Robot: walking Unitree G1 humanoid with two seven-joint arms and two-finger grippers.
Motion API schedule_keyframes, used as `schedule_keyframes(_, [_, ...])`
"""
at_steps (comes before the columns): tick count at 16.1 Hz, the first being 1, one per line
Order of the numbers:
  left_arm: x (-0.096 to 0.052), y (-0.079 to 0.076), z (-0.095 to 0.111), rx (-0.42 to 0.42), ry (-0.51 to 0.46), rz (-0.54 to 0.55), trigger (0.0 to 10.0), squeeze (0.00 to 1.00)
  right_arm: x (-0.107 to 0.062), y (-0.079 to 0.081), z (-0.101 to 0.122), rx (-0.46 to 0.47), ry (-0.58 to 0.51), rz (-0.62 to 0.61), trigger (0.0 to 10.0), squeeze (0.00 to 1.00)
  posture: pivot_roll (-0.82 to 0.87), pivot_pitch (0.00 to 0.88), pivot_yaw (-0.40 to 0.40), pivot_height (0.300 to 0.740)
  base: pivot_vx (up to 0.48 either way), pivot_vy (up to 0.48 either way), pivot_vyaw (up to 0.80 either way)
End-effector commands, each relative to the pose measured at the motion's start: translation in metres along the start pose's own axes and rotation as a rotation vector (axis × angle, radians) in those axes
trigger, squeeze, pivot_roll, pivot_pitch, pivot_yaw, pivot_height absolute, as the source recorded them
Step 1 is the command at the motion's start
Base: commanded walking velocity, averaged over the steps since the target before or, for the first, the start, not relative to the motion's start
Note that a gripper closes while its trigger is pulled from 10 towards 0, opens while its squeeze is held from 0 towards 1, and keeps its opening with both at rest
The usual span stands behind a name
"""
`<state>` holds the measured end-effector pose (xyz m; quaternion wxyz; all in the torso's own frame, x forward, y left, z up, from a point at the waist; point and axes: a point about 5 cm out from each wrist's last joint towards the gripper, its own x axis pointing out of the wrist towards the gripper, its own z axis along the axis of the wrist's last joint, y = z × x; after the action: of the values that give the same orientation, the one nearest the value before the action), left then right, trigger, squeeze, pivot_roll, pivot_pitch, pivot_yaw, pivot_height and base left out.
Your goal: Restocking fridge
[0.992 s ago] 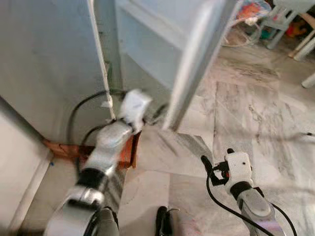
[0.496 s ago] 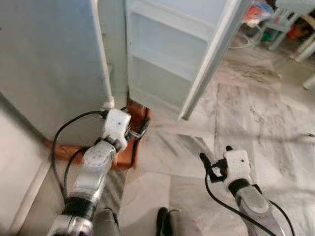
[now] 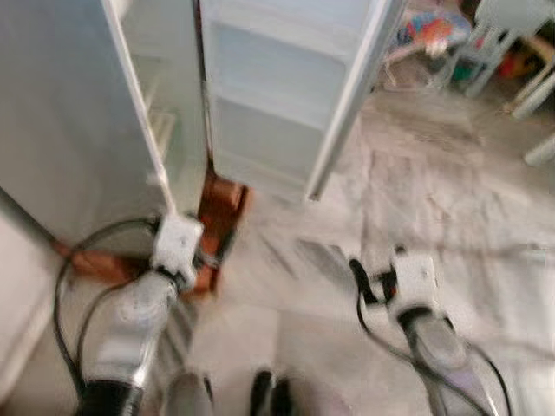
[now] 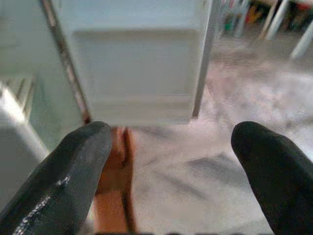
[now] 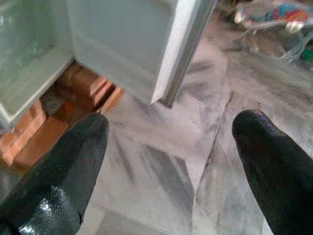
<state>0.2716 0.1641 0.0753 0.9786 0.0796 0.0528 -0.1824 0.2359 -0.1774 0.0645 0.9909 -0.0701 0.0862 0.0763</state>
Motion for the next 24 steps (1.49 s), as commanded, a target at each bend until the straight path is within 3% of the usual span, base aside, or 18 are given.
schedule_keyframes(1, [0.000, -0.003, -0.003, 0.006, 0.014, 0.008, 10.0, 0.00, -0.002, -0.012, 0.003, 0.003, -0.018, -0.060, 10.0, 0.00, 0.05, 0.141, -0.099, 0.740, 0.000, -0.472, 0.00])
schedule_keyframes(4, [-0.009, 0.012, -0.010, 0.015, 0.056, 0.096, 10.0, 0.00, 0.002, -0.006, 0.009, 0.016, -0.047, -0.070, 10.0, 0.00, 0.07, 0.144, -0.095, 0.740, 0.000, -0.461, 0.00])
schedule_keyframes(7, [-0.008, 0.018, -0.009, 0.036, 0.068, 0.129, 10.0, 0.00, 0.004, -0.004, 0.010, 0.019, -0.056, -0.072, 10.0, 0.00, 0.07, 0.142, -0.094, 0.740, 0.360, -0.305, 0.00])
schedule_keyframes(18, [0.001, 0.013, -0.007, 0.055, 0.068, 0.148, 10.0, 0.00, 0.006, -0.003, 0.012, 0.017, -0.071, -0.086, 10.0, 0.00, 0.07, 0.142, -0.094, 0.740, 0.468, 0.000, 0.00])
schedule_keyframes(22, [0.004, 0.004, 0.002, 0.076, 0.043, 0.120, 10.0, 0.00, 0.009, -0.005, 0.015, -0.006, -0.082, -0.079, 10.0, 0.00, 0.10, 0.152, -0.080, 0.740, 0.480, 0.000, 0.00])
schedule_keyframes(24, [0.013, -0.003, 0.008, 0.127, 0.018, 0.099, 10.0, 0.00, 0.014, -0.008, 0.023, -0.012, -0.109, -0.090, 10.0, 0.00, 0.09, 0.155, -0.078, 0.740, 0.480, 0.000, 0.00])
